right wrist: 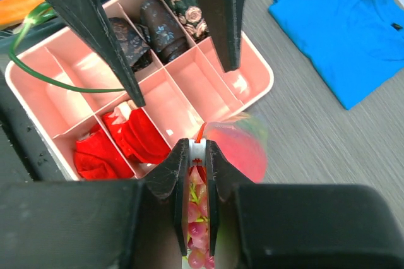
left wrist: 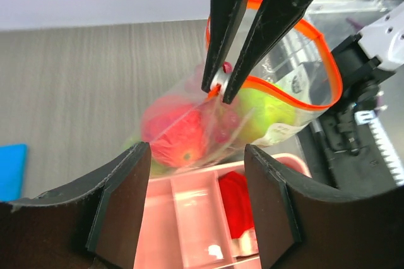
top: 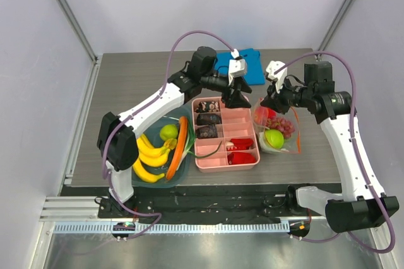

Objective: Place the food in the zip-top bag and seal the zipper
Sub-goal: Adjust the zipper food storage bag at the center of the board.

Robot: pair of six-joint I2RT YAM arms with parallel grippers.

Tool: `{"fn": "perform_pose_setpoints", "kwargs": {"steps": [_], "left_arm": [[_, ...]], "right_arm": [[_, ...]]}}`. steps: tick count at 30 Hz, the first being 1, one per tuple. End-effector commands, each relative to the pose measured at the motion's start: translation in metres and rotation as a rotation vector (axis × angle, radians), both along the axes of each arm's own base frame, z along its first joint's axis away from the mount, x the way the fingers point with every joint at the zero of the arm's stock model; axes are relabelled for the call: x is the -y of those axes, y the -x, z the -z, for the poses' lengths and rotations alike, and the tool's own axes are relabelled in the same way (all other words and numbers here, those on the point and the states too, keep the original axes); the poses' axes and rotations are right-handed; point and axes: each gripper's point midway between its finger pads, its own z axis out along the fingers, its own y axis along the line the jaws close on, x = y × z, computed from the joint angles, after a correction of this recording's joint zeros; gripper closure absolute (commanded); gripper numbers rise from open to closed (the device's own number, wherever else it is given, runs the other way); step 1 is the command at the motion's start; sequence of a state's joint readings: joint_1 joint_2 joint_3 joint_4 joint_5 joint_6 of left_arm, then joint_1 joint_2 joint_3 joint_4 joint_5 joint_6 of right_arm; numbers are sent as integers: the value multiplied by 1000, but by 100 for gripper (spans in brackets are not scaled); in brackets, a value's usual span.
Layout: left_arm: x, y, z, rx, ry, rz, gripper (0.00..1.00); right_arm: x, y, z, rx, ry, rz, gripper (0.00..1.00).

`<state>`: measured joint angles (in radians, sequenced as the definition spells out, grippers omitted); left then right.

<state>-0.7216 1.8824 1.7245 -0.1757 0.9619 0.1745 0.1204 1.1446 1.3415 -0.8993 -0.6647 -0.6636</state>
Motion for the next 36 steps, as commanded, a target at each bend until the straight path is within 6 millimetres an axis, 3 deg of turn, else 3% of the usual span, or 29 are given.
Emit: {"fn": "perform_pose_setpoints", "kwargs": {"steps": [1,6,11,20,21,22,23,26,28,29,30,36], "left_arm": [[6,6,-34,230,83,93,36],[22,19,-24,312,92,154,36],[38,24,-15,346,90,178,44],[48,28,-1,355,83,211,74],[48,28,1,352,79,211,86],[47,29,3,351,71,214,91],[46,29,5,355,66,216,92],[43,33,7,373,68,233,76],[42,34,9,377,69,239,80],[42,34,8,375,69,237,95],[42,33,6,375,70,235,100],[40,20,-8,307,95,176,100]], "right_arm": [[-11,3,-32,85,-45,-78,99],[-10,8,-33,84,-39,-86,99],[-9,13,-27,63,-30,-90,99],[-6,18,-16,48,-13,-75,99],[-5,18,-16,55,-8,-72,99],[-3,17,-13,50,-1,-64,99],[-2,17,-13,52,3,-65,99],[-3,19,-12,52,3,-73,99],[-3,19,-12,49,1,-73,99],[-3,19,-11,49,1,-71,99],[-3,19,-11,48,3,-73,99],[8,18,9,30,62,-42,99]]}}
